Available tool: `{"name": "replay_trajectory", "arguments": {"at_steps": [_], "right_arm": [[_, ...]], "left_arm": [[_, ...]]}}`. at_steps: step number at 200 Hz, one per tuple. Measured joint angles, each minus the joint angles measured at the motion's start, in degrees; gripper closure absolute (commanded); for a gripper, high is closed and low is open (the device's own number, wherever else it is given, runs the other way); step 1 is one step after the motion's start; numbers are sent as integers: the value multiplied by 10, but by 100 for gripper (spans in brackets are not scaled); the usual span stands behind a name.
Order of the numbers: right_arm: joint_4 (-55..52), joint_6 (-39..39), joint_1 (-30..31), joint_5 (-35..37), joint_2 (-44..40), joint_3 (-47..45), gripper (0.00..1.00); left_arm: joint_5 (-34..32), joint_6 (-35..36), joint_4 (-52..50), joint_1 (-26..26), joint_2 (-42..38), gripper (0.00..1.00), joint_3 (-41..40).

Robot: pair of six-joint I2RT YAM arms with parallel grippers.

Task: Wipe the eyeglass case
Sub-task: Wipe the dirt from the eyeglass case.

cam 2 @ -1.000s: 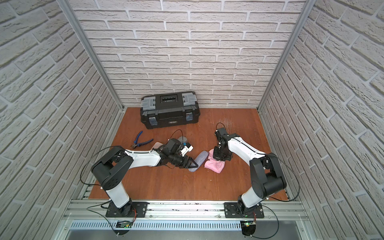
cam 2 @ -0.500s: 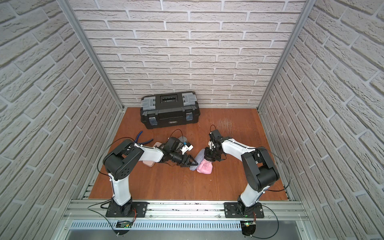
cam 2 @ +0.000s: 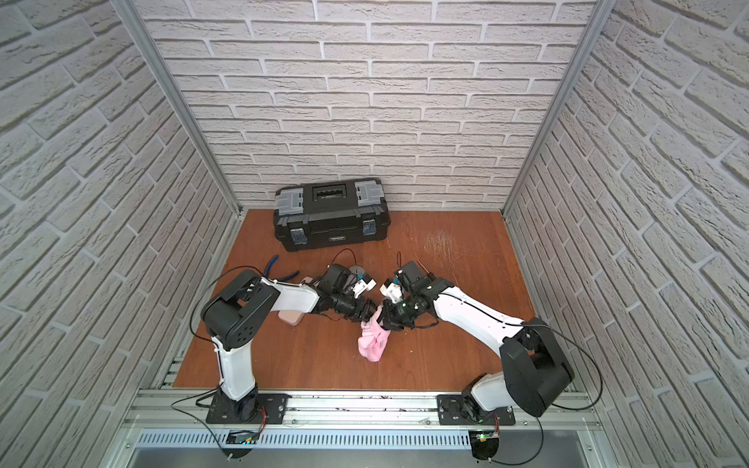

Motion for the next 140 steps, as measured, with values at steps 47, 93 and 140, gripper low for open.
{"name": "replay_trajectory", "arguments": {"at_steps": [47,93,140], "right_arm": [[-107,-47,-92,277,62,103,97],[-102,-54,-77,397,180,151,98],[-28,-37,-23,322,184,83,97]], "left_arm": [[2,3,1,-1,-2,96,-2],[7,-9,19,-9,-2,97,-11],[15,-20,25,-10,2,98,-11]]}}
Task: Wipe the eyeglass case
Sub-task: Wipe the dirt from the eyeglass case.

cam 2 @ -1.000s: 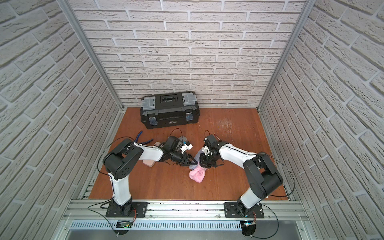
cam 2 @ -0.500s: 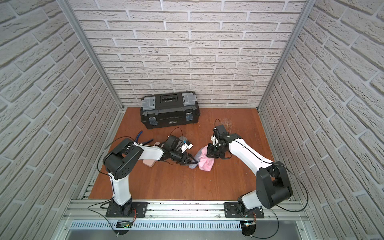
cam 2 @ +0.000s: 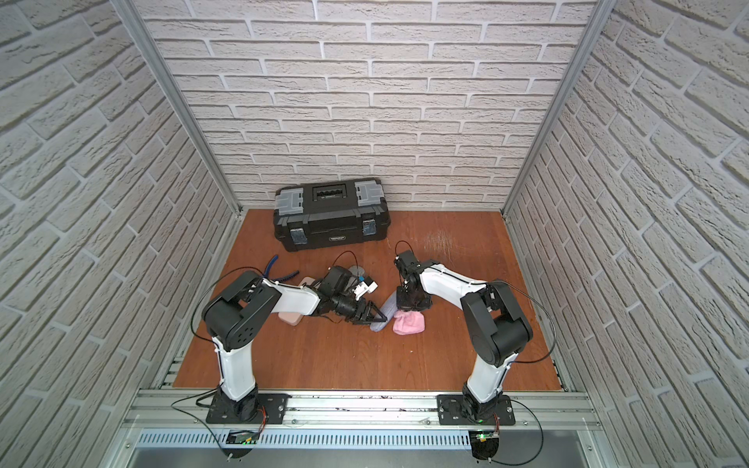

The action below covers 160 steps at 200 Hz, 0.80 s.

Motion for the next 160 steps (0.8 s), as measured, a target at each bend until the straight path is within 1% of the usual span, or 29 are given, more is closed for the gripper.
{"name": "replay_trajectory", "arguments": {"at_steps": [31,72,91,109,118,131,145,160], "right_arm": [[56,45,34,-90,-43,-63,97],[47,89,89,-207,-94,-92,97],[43,89,87,-262,-136,-91,97],[41,79,50,-292,-173,-80,98],[31,69,20,-286,-181,-70,98],[-1,51,-21,-242,-176,-43,97],[-38,32,-52,-152,-151,-8,98],[-66,19,-60,-53,-119,18,98]], "left_arm": [[7,-4,-1,2,10,99,10],[6,-2,-2,9,10,98,16],[-2,3,-2,8,10,97,19],[-9,9,-4,4,10,97,19],[-10,12,-5,3,10,97,19],[-11,13,-5,1,10,97,19],[-11,14,-6,-1,10,97,19],[-11,14,-7,-4,9,97,18]]}}
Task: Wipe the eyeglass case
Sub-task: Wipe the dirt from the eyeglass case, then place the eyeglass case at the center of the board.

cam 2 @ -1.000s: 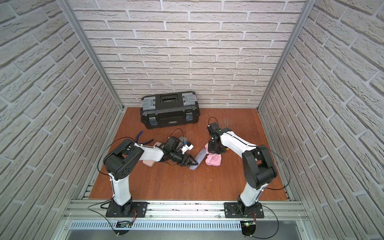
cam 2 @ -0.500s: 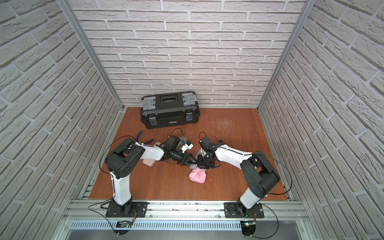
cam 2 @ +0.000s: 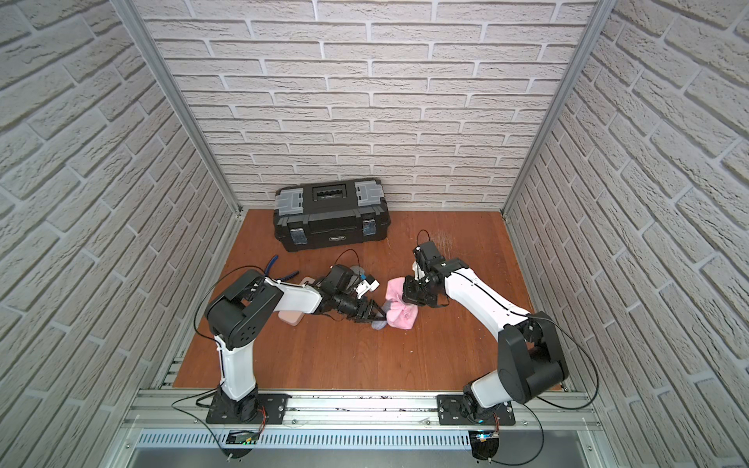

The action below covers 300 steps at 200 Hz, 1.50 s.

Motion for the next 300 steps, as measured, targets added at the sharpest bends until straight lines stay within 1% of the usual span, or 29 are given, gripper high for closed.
{"name": "replay_trajectory", "arguments": {"at_steps": [18,31,44,57,84,103,129,149,173,189,206,219,231,247,264,282,300], "right_arm": [[-17,-9,0,87,38,18,98],[-21,-16,1,124,66,31,97],[-14,-19,1,137,96,42,98],[1,-21,3,129,123,43,97],[46,-23,20,81,143,14,97],[86,-15,33,34,120,-22,97],[134,6,66,-50,87,-75,97],[145,22,87,-93,71,-97,97],[135,35,92,-130,42,-113,97],[104,35,94,-169,16,-113,97],[86,28,92,-237,-18,-104,97],[87,13,77,-282,-41,-88,97],[77,-4,42,-301,-58,-72,97],[56,-23,-20,-286,-73,-53,98],[23,-34,-74,-223,-86,-36,97],[0,-36,-96,-154,-104,-31,97],[-14,-33,-100,-93,-125,-31,98]], "left_arm": [[0,0,0,-4,0,97,0],[0,0,-1,-8,-1,97,0],[-1,0,-1,-11,-1,97,0],[-1,0,-1,-15,-1,97,0],[-1,-4,-2,-16,-1,97,0],[-2,-16,-1,-16,-1,98,0],[-4,-31,3,-14,-1,98,0],[-5,-33,-1,-8,-1,98,-1],[-8,-32,-2,-4,-6,96,-5],[-38,-26,-10,-4,-19,95,-6],[-84,-17,-26,-5,-27,95,0],[-112,-11,-45,-13,-28,92,14],[-149,-7,-68,-27,-28,91,33],[-203,0,-110,-49,-28,88,62],[-268,1,-173,-74,-26,81,101],[-325,-2,-240,-99,-11,74,152],[-355,-14,-284,-117,11,65,199]]}}
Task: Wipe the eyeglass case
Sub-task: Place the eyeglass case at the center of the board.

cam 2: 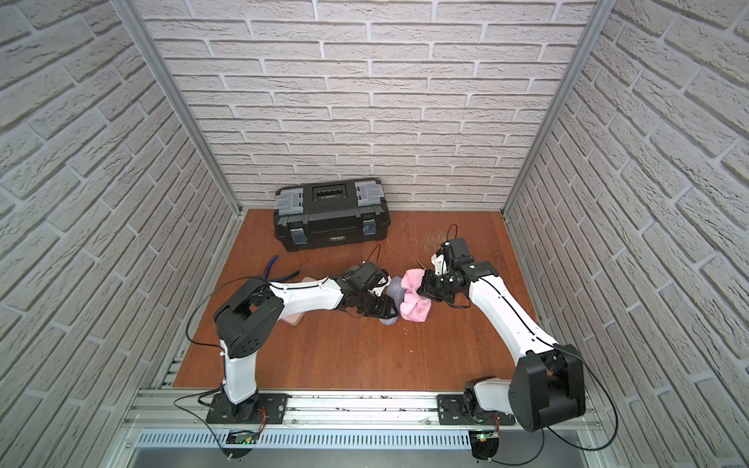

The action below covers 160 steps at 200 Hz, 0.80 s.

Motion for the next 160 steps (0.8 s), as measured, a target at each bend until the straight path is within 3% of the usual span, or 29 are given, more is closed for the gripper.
{"name": "replay_trajectory", "arguments": {"at_steps": [33,66,101,160], "right_arm": [[-2,8,-7,57,-21,-1,98],[10,15,-19,67,-22,-14,98],[20,14,-24,72,-18,-16,98],[29,13,-43,88,-11,-16,98]], "left_arm": [[-45,-19,-68,-27,56,55,102],[-76,-16,-132,-53,119,42,214],[-83,-12,-159,-61,135,21,240],[-55,-2,-140,-59,134,19,236]]}}
